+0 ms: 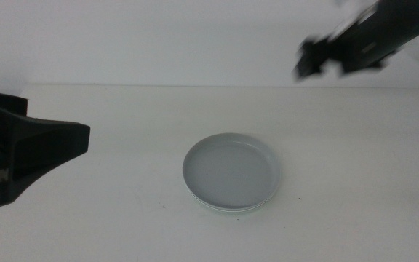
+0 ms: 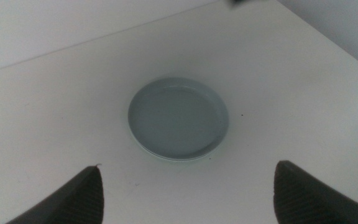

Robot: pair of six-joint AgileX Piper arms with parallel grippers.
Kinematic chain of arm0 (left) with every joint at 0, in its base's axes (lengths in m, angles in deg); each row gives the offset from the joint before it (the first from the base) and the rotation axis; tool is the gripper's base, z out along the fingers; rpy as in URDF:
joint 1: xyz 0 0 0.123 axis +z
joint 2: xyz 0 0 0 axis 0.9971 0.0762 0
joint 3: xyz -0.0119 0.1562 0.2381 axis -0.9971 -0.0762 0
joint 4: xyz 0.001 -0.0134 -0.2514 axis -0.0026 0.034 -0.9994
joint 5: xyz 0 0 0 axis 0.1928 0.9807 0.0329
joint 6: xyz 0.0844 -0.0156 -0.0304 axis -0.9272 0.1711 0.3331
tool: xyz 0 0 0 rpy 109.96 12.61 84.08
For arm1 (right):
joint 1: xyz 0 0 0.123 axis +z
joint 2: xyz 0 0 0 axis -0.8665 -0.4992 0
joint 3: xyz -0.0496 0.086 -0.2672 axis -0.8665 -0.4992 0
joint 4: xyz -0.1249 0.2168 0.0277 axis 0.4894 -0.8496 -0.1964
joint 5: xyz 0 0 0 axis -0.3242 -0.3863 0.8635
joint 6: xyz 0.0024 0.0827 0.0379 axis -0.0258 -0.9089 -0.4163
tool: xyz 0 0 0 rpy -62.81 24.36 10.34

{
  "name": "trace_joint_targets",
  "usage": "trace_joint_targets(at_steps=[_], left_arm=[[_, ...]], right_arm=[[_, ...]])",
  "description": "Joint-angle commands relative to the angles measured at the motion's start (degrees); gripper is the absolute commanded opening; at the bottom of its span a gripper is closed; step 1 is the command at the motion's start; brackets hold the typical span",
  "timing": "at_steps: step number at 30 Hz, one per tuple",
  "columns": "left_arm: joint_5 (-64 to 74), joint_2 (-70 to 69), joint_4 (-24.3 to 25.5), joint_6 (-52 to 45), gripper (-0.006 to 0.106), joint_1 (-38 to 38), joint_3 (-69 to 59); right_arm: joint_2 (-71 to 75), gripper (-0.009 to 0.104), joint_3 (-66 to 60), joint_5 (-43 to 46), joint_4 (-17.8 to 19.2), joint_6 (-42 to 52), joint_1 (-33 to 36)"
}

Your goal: Stack the three bowls on top of each other.

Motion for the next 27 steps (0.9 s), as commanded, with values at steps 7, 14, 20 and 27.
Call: trace_joint_targets(at_steps=[7,14,20,27], left_arm=[[-0.6,-0.2,0.0,0.6,0.094,0.0,-0.2],[-0.6,-0.2,0.0,0.6,0.094,0.0,-0.2],[-0.7,-0.2,0.0,0.6,0.094,0.0,-0.2],[-0.7,-0.2,0.3,0.6,0.094,0.0,-0.2]], right_arm=[[26.9,0.092,-12.8,5.0,6.8,-5.8,-5.8],[47.9,0.092,-38.8,24.5,6.7,-6.5,-5.8],[49.5,0.092,-39.5,23.6,5.5,-6.9,-5.8],[49.7,0.091,-39.5,24.5,4.6,-7.3,-5.8]])
